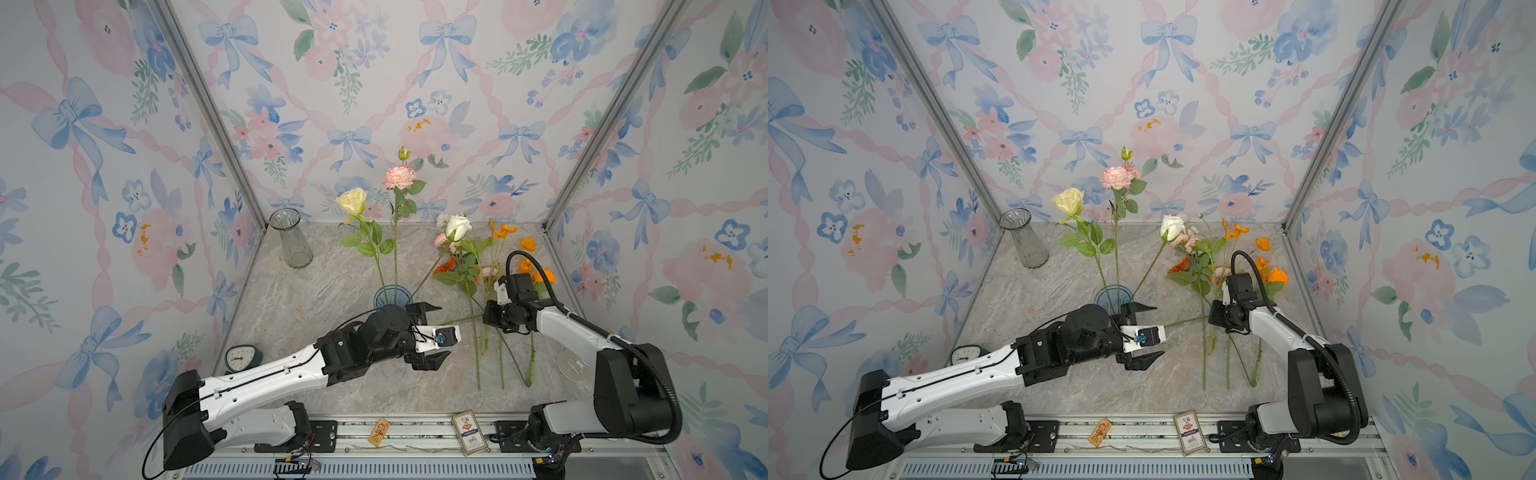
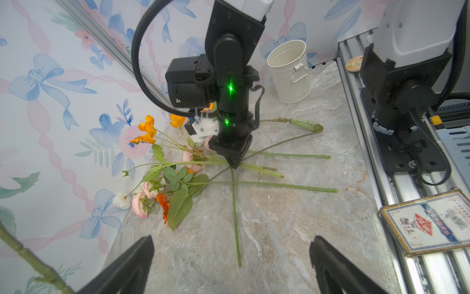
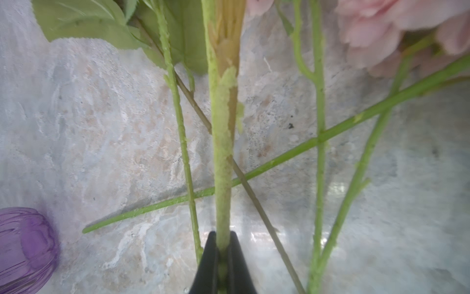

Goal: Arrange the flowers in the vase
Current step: 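Close the right gripper on the orange poppy stems in the pile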

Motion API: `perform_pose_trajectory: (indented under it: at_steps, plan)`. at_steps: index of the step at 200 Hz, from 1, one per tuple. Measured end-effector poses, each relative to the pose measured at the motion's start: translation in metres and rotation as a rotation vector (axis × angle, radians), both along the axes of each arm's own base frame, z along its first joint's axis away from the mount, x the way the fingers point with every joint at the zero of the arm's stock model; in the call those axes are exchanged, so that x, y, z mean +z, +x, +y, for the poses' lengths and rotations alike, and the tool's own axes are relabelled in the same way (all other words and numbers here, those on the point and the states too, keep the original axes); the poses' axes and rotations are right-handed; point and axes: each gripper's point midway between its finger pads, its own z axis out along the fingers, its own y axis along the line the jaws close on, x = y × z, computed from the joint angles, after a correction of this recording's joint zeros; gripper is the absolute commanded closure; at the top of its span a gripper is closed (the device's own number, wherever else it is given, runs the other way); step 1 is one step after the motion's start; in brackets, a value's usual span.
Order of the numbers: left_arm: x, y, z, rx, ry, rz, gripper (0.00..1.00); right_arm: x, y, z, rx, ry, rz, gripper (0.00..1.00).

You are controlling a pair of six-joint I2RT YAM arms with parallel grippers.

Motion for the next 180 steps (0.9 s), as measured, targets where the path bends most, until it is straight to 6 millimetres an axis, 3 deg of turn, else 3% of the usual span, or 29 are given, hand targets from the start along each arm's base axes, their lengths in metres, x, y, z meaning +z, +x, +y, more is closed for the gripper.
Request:
perform_pose_trajectory:
  at_steps: [49, 125, 180]
  plan:
    - [-0.003, 0.0, 0.001, 0.004, 0.011, 0.004, 0.02, 0.051, -0.001, -0.008, 0.003, -0.025, -0.119, 1.0]
    - [-0.005, 0.001, 0.003, 0.013, 0.021, 0.004, 0.02, 0.057, -0.017, -0.014, 0.039, -0.029, -0.132, 1.0]
    - [-0.005, 0.001, 0.003, 0.013, 0.022, 0.004, 0.02, 0.1, -0.029, 0.001, 0.148, 0.026, -0.294, 0.98]
